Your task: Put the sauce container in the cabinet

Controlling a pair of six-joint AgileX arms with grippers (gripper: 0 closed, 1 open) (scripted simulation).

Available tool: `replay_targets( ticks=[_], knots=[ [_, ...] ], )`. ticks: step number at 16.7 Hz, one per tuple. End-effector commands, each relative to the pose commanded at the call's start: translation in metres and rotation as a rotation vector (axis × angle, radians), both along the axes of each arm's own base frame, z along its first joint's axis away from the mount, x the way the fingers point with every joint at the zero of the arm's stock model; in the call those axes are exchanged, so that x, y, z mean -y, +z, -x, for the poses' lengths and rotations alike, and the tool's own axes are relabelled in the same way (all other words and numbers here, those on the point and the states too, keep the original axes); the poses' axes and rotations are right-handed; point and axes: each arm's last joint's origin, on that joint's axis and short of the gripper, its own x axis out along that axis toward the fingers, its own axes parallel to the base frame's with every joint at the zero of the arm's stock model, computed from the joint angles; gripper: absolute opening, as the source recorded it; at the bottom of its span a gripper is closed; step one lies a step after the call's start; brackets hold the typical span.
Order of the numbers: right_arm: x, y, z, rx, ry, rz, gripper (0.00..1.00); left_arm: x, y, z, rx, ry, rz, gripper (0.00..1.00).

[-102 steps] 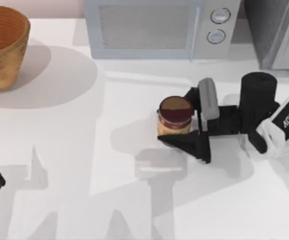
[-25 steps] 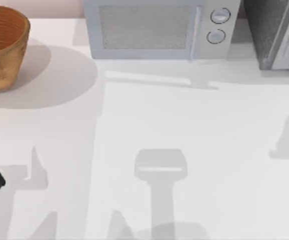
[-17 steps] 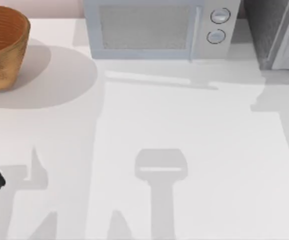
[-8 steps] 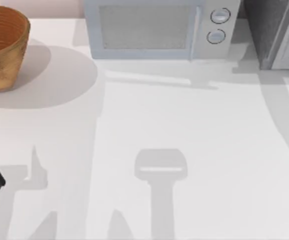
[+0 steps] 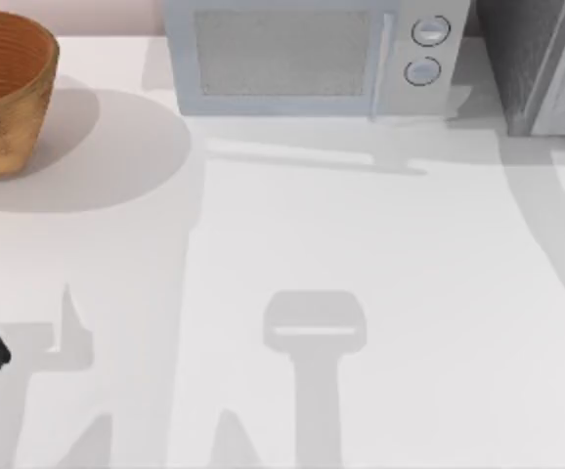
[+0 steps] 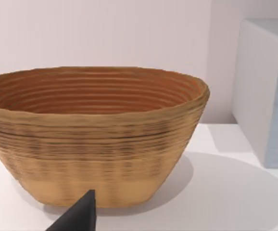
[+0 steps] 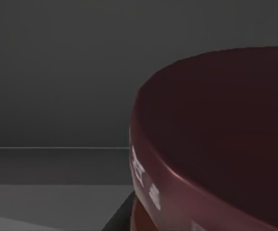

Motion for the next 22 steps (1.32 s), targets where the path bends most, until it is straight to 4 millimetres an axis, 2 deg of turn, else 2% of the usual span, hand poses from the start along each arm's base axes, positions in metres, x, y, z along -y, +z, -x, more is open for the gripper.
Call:
replay_targets(
  ticks=[3,6,8,12,14,17,21,22],
  knots=[
    [0.001,0.000,0.000,-0.001,-0.003,-0.002,0.00,0.000,0.000,0.000,0.000,0.000,0.000,1.00],
    [0.002,0.001,-0.019,-0.003,-0.010,-0.001,0.00,0.000,0.000,0.000,0.000,0.000,0.000,1.00],
    [0.000,0.000,-0.046,-0.010,-0.010,0.002,0.00,0.000,0.000,0.000,0.000,0.000,0.000,1.00],
    [-0.004,-0.019,-0.117,-0.045,-0.006,0.007,0.00,0.000,0.000,0.000,0.000,0.000,0.000,1.00],
    [-0.002,-0.022,-0.138,-0.030,-0.004,0.003,0.00,0.000,0.000,0.000,0.000,0.000,0.000,1.00],
    [0.002,-0.020,-0.149,0.000,-0.003,-0.002,0.00,0.000,0.000,0.000,0.000,0.000,0.000,1.00],
    [0.002,-0.020,-0.150,0.000,-0.003,-0.002,0.00,0.000,0.000,0.000,0.000,0.000,0.000,1.00],
    [0.002,-0.020,-0.150,0.000,-0.003,-0.002,0.08,0.000,0.000,0.000,0.000,0.000,0.000,1.00]
  ],
)
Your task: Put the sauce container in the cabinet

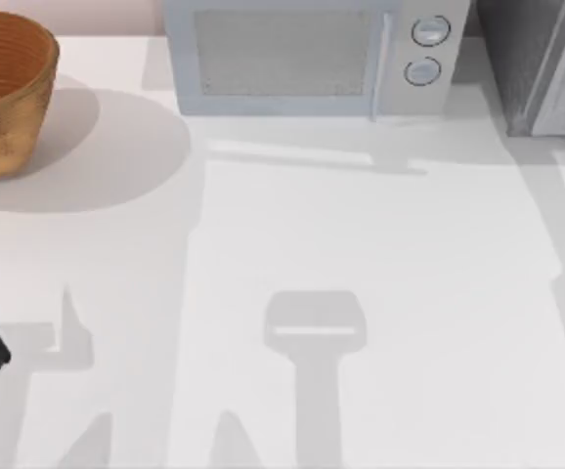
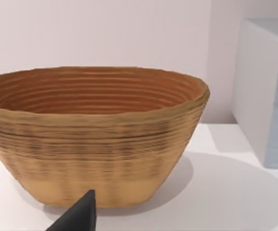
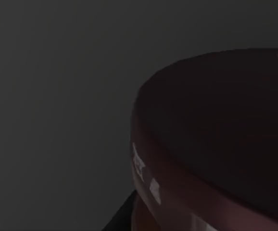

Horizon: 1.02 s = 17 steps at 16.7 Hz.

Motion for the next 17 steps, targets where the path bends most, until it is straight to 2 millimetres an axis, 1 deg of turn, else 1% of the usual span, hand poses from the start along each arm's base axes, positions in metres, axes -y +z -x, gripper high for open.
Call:
replay_targets(
  ticks=[12,13,17],
  knots=[
    [0.0000,0.0000,0.0000,0.000,0.000,0.000,0.98,0.0000,0.0000,0.0000,0.000,0.000,0.000,1.00],
    [0.0000,0.0000,0.0000,0.000,0.000,0.000,1.00,0.0000,0.0000,0.0000,0.000,0.000,0.000,1.00],
    [0.0000,0.0000,0.0000,0.000,0.000,0.000,1.00,0.0000,0.0000,0.0000,0.000,0.000,0.000,1.00]
  ],
)
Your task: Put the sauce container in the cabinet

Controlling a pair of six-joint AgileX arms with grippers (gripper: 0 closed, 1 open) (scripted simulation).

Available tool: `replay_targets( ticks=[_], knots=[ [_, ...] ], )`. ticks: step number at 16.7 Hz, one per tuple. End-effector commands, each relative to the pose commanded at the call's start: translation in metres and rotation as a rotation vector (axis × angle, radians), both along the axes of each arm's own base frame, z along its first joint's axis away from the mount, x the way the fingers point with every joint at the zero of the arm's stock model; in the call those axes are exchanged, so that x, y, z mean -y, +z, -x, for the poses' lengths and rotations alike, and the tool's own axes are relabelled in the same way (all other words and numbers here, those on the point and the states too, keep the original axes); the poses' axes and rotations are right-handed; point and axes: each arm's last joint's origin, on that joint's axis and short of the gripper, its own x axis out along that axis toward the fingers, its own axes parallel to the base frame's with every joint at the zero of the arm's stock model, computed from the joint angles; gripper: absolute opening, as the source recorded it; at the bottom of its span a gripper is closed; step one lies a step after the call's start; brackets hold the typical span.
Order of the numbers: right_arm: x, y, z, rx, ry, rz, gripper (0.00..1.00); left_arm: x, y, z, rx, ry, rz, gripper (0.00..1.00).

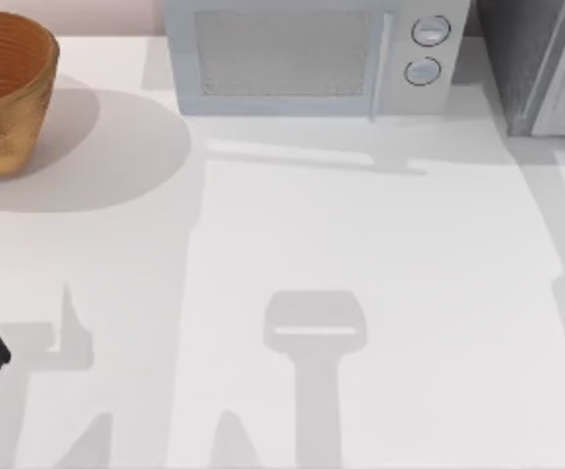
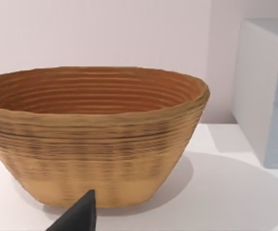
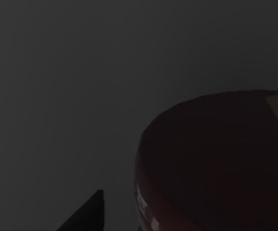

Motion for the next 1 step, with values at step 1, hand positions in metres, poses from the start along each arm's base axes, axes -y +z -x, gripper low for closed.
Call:
replay_targets(
  ticks=[1],
  knots=[
    [0.0000,0.0000,0.0000,0.000,0.000,0.000,1.00,0.0000,0.0000,0.0000,0.000,0.000,0.000,1.00]
  ],
)
